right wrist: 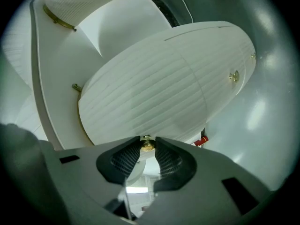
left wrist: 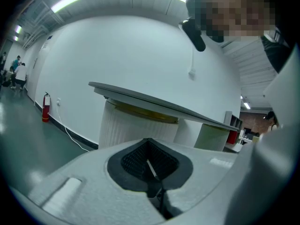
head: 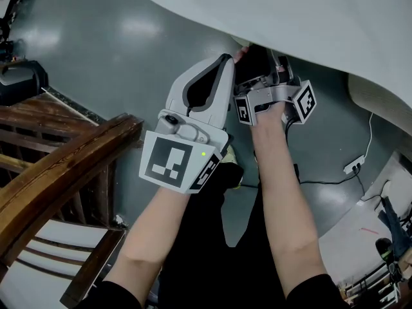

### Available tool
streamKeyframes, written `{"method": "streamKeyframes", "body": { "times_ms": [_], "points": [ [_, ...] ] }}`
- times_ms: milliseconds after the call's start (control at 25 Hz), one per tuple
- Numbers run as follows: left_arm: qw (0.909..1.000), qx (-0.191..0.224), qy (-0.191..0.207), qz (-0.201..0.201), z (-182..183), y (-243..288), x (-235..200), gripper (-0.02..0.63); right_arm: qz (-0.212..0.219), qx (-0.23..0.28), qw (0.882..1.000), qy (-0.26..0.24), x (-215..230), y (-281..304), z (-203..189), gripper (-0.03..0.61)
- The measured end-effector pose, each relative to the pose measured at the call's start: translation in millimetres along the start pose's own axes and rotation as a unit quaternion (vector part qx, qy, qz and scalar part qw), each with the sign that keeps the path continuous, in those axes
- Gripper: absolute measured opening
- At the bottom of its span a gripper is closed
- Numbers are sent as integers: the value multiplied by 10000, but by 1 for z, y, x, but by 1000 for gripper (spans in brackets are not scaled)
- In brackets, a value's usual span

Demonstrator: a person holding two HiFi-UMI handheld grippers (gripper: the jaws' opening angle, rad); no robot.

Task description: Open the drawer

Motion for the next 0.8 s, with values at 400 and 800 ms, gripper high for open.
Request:
{"method": "streamKeyframes", "body": {
  "times_ms": [400, 800],
  "points": [
    [9997, -173, -122, 99, -5, -28, 14, 6, -232, -113, 9997, -9, 0, -45, -28, 107],
    [9991, -302, -220, 196, -20, -74, 26, 6, -438, -172, 9989, -1, 10, -100, -58, 104]
  ]
}}
Point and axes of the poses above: the fingertips, and each gripper's own axes: y forward along the fingers, x to its right, z out of its top, the point moved 2 cm from there along -y, backward along the fingers
